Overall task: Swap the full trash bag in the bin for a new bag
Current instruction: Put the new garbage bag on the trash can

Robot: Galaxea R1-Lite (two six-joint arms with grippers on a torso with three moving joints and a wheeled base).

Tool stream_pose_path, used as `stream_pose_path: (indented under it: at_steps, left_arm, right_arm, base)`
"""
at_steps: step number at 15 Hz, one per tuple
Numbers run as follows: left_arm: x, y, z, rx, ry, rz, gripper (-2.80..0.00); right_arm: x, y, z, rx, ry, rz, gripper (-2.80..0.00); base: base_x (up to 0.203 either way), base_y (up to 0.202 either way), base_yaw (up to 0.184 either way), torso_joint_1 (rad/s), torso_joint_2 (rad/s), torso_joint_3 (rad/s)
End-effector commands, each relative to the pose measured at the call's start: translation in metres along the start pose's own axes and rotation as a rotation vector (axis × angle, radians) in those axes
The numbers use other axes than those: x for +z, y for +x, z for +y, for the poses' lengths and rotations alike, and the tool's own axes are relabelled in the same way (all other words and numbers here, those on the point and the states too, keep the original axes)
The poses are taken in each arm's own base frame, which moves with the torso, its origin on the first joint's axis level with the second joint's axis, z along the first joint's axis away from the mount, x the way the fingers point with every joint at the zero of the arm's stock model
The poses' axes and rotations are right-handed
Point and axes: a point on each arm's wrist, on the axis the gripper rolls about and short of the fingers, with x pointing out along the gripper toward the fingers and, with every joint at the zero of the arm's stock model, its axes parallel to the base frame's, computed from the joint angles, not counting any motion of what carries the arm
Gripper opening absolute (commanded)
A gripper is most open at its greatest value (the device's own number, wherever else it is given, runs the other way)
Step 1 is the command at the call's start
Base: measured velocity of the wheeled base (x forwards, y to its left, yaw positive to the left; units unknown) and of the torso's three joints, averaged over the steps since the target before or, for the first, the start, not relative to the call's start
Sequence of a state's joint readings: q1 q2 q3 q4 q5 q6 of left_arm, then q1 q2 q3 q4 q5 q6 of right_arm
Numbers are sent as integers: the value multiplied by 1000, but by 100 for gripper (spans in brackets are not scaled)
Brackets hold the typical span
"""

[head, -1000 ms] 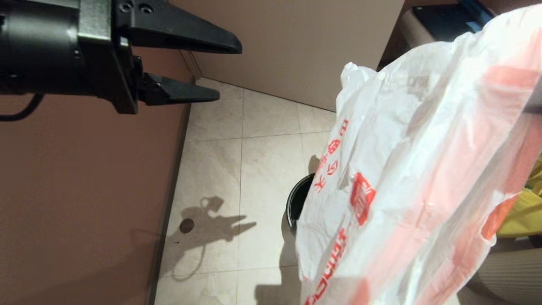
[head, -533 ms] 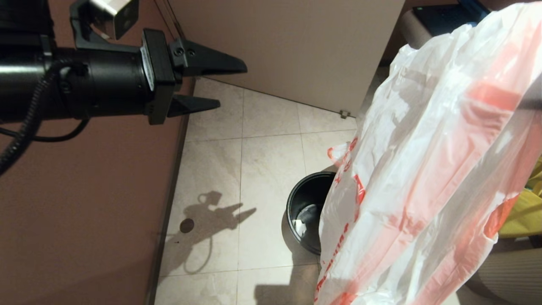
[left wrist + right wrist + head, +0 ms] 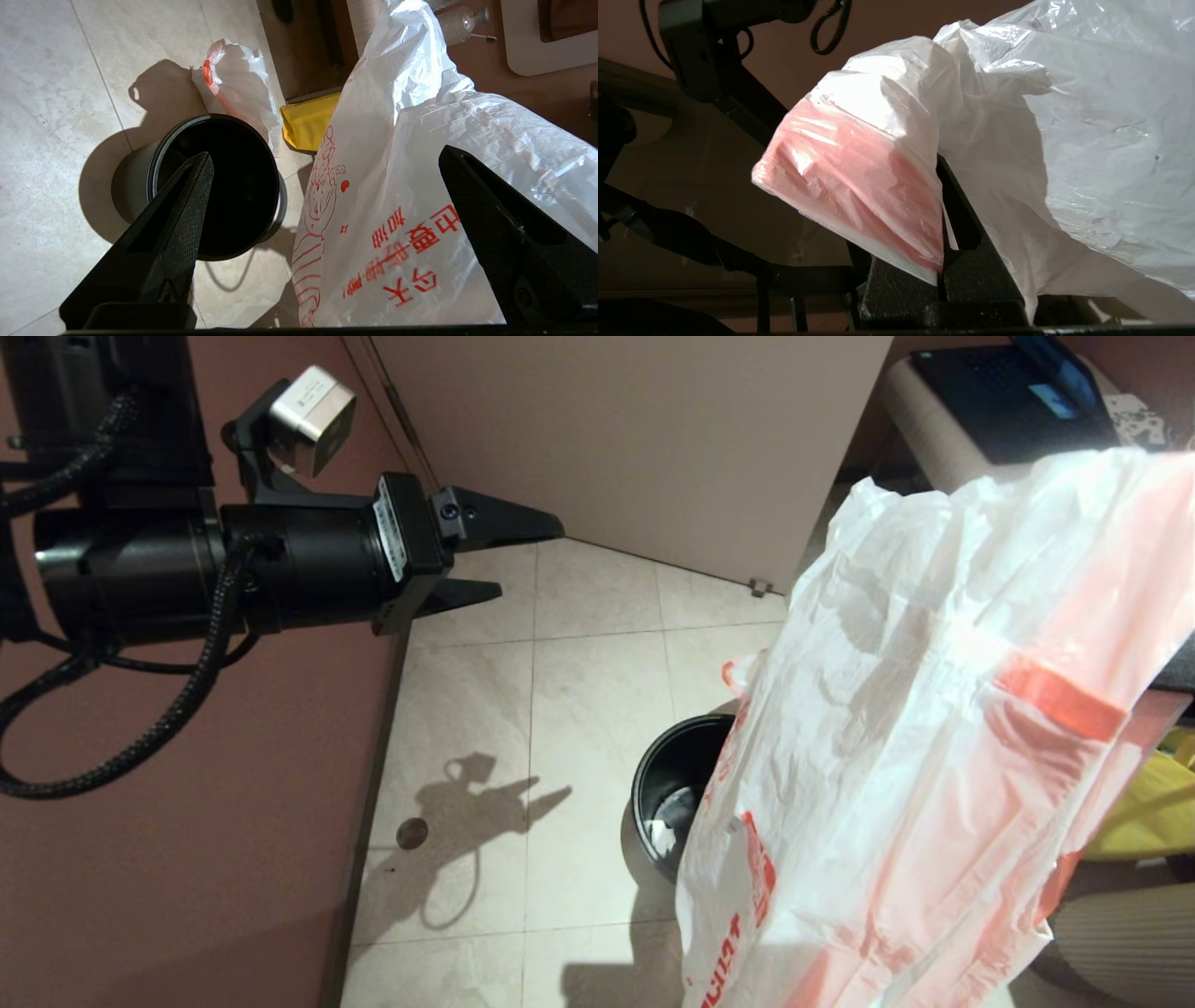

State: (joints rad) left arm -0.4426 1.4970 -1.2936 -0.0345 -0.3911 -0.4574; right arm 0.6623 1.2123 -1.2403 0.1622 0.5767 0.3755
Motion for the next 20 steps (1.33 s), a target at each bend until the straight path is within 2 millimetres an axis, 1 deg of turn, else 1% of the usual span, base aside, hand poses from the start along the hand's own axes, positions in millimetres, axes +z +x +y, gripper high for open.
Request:
stream_pose_path:
  at_steps: [1,3,5,8,11,13,14,16,17,18,20]
  left_arm:
    - [-2,5,4,4,-9,14,0]
    - [-4,9,6,6,-13,25,0]
    - [-5,12,8,9,-17,34,0]
    - [-9,20,12,14,-25,54,0]
    - [-11,27,13,8,-28,69,0]
    - [-14,34,12,-1,-25,84,0]
    - [-16,39,14,-2,-26,86,0]
    - [-19,47,18,-2,-25,86,0]
    - [-19,49,19,-1,-26,88,0]
    - [-21,52,21,4,-28,92,0]
    - [-23,56,24,10,-34,104,0]
  right_arm:
    - [-1,13,-2,61,-36,-35,-280]
    - [-11,28,-7,102,-54,-28,-280]
    - [-20,35,-12,116,-153,-12,-280]
    - [-36,40,-22,103,-281,33,-280]
    - [-39,45,-29,99,-464,41,-280]
    - [-38,45,-45,66,-522,45,-280]
    - [-39,44,-54,81,-519,56,-280]
    - [-54,43,-71,83,-477,100,-280]
    - [-62,45,-78,80,-456,118,-280]
    - [-71,50,-90,65,-427,137,-280]
    - [-75,46,-107,20,-388,126,-280]
  base:
    - [0,0,0,0,0,0]
    - [0,0,0,0,0,0]
    - [0,0,0,0,0,0]
    - [0,0,0,0,0,0]
    - [0,0,0,0,0,0]
    - [0,0,0,0,0,0]
    - [0,0,0,0,0,0]
    - [0,0,0,0,0,0]
    - [0,0,0,0,0,0]
    - [0,0,0,0,0,0]
    - [0,0,0,0,0,0]
